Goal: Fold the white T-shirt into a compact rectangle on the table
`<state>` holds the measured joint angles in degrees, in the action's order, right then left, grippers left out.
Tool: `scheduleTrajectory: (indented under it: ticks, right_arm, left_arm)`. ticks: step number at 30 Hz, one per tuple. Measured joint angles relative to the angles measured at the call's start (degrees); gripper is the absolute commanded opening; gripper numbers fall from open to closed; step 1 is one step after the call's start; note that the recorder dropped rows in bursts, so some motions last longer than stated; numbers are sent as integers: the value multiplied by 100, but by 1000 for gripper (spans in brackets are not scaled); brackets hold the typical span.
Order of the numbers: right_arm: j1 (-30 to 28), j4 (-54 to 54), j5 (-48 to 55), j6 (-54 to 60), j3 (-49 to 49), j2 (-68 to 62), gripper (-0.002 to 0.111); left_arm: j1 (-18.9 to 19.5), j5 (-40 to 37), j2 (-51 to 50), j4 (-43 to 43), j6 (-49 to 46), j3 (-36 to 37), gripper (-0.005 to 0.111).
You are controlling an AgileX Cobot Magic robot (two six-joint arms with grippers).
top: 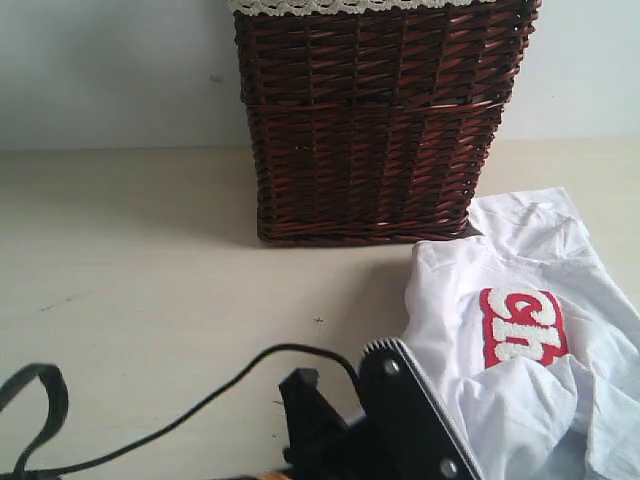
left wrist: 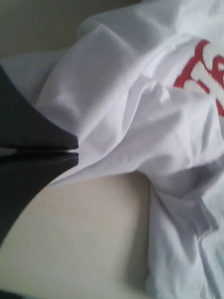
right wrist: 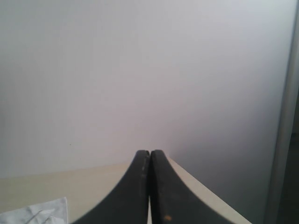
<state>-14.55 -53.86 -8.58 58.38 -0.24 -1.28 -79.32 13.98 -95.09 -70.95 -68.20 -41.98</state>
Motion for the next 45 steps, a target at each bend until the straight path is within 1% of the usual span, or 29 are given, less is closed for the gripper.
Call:
scheduleTrajectory:
  ticks: [3, 6, 14, 17, 21, 25, 29, 34, 36, 39, 42, 45]
  right_arm:
    - [0, 0, 0, 0, 0, 0, 0]
    - [0, 0, 0, 0, 0, 0, 0]
    - [0, 0, 0, 0, 0, 0, 0]
    - [0, 0, 0, 0, 0, 0, 0]
    - [0, 0, 0, 0, 0, 0, 0]
    - [0, 0, 0, 0, 0, 0, 0]
    - [0, 0, 0, 0, 0, 0, 0]
    - [0, 0, 0, 0, 0, 0, 0]
    - [0, 0, 0, 0, 0, 0, 0]
    - [0, 0, 0, 0, 0, 0, 0]
    - [0, 0, 0, 0, 0, 0, 0]
    - [0, 0, 0, 0, 0, 0, 0]
  left_arm:
    - [-345, 0, -14, -78, -13, 0, 0]
    - [-479, -57, -178, -183, -13, -9, 0]
    - [-493, -209, -650, -381, -13, -9, 0]
    - [-493, -200, -607, -478, 62, -9, 0]
    - [-502, 16, -292, -915, 177, -9, 0]
    - [-524, 852, 183, -1394, 185, -9, 0]
    - [-524, 2427, 624, -1770, 198, -9, 0]
    - [-524, 4428, 919, -2241, 198, -9, 0]
    - [-510, 4991, 949, -2419, 198, -9, 0]
    - [-428, 5296, 975, -2674, 209, -9, 0]
    - [-407, 5364, 975, -2726, 209, -9, 0]
    - [-407, 5275, 977, -2568, 209, -9, 0]
